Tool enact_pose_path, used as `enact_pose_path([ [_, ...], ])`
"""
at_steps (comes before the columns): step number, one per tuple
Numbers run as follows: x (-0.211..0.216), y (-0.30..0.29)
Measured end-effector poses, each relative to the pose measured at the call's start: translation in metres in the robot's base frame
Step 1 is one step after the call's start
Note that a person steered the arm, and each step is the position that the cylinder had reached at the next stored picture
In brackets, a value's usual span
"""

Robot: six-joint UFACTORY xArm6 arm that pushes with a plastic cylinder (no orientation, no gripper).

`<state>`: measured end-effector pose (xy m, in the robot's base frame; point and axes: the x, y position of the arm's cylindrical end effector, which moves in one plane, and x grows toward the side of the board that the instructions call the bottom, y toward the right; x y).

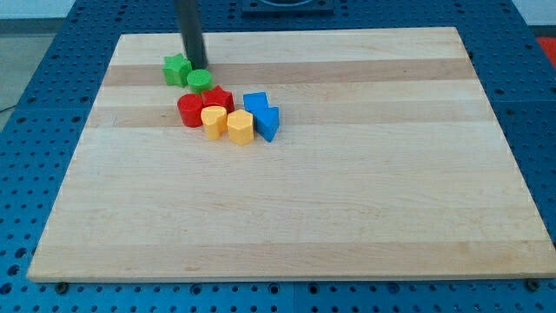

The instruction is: Push the green circle towrads the bottom center of the board

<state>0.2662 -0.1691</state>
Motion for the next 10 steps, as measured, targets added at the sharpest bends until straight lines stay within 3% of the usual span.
enact_pose_path([
  [2,0.034,-0.003],
  [4,-0.004,0.025],
  [6,0.074,0.007],
  [7,0.082,-0.002],
  [8,0.058,0.018],
  [9,0.078,0.023],
  [10,0.123,-0.012],
])
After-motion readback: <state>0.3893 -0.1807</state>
